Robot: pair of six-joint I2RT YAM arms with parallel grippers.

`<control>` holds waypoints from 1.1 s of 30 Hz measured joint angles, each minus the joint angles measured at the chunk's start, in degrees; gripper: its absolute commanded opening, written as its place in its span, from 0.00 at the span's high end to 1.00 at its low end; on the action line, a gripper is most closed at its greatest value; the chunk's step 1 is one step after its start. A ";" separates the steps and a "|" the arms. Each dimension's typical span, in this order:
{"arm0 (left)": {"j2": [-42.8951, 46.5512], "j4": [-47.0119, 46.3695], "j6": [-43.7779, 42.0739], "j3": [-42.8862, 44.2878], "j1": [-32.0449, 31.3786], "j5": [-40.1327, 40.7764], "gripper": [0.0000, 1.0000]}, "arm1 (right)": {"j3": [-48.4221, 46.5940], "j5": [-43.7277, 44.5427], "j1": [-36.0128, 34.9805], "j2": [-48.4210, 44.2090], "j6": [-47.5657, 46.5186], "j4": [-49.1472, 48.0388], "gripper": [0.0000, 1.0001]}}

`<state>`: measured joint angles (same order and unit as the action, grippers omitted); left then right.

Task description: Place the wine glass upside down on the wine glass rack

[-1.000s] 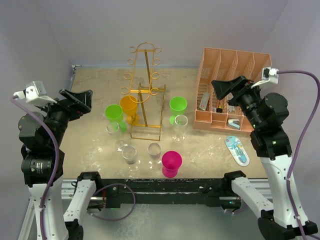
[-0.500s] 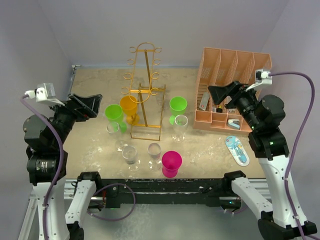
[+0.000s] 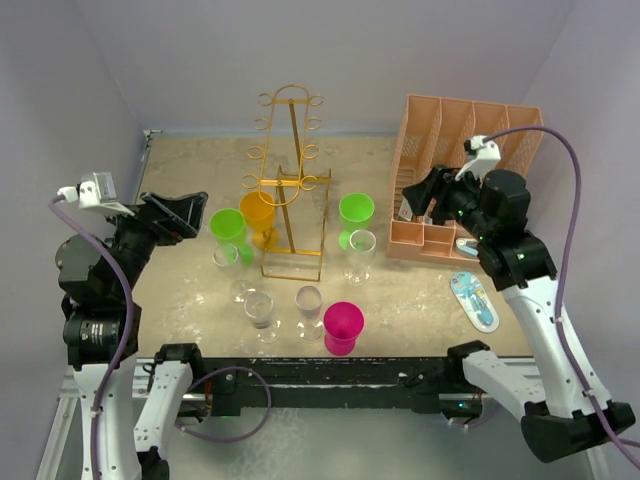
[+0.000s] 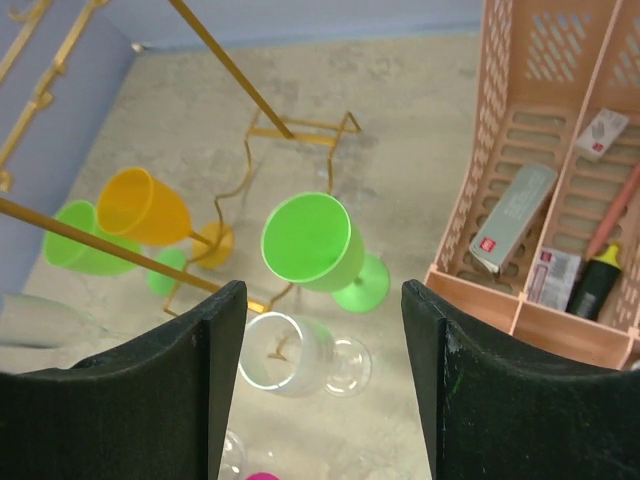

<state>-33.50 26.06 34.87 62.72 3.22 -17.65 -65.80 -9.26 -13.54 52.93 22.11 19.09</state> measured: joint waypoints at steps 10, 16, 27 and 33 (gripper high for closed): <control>-0.33 -2.10 0.72 -0.76 0.00 -0.13 0.14 | -0.31 9.86 -8.28 8.63 -2.84 4.90 0.42; -0.33 -3.43 1.62 -0.85 0.00 -0.15 0.14 | -1.07 15.08 -11.19 18.71 -0.26 3.10 0.52; -0.28 -2.69 2.08 -0.85 0.00 -0.20 0.15 | -3.82 20.81 -16.48 32.52 1.46 -1.42 0.69; 0.00 -2.16 2.05 -0.85 0.00 -0.15 0.15 | -4.11 26.16 -16.83 36.54 1.90 -1.70 1.00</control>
<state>-33.50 23.90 36.93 61.87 3.22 -17.80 -69.91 16.91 -30.37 89.47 24.01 17.39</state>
